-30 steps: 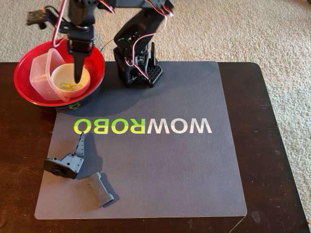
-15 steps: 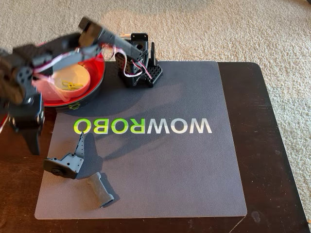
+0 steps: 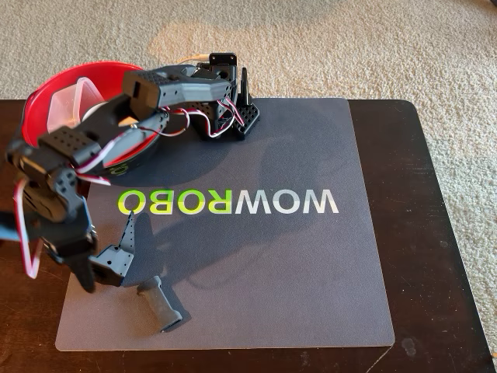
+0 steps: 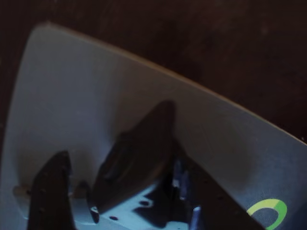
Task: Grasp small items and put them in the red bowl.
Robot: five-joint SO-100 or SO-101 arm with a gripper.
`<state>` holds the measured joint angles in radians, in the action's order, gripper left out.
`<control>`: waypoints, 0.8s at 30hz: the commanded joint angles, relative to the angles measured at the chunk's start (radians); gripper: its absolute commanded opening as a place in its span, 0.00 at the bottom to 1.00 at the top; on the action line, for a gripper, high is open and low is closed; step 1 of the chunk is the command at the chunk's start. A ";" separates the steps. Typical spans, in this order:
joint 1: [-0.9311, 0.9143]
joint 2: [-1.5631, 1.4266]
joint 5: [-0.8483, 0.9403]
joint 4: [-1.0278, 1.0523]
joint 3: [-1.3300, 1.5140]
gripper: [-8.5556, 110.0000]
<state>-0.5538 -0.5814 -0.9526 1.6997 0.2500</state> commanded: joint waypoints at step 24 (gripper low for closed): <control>0.048 -0.433 0.127 0.011 0.247 0.07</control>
<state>-0.5476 -0.8115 -0.8590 1.7073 0.4464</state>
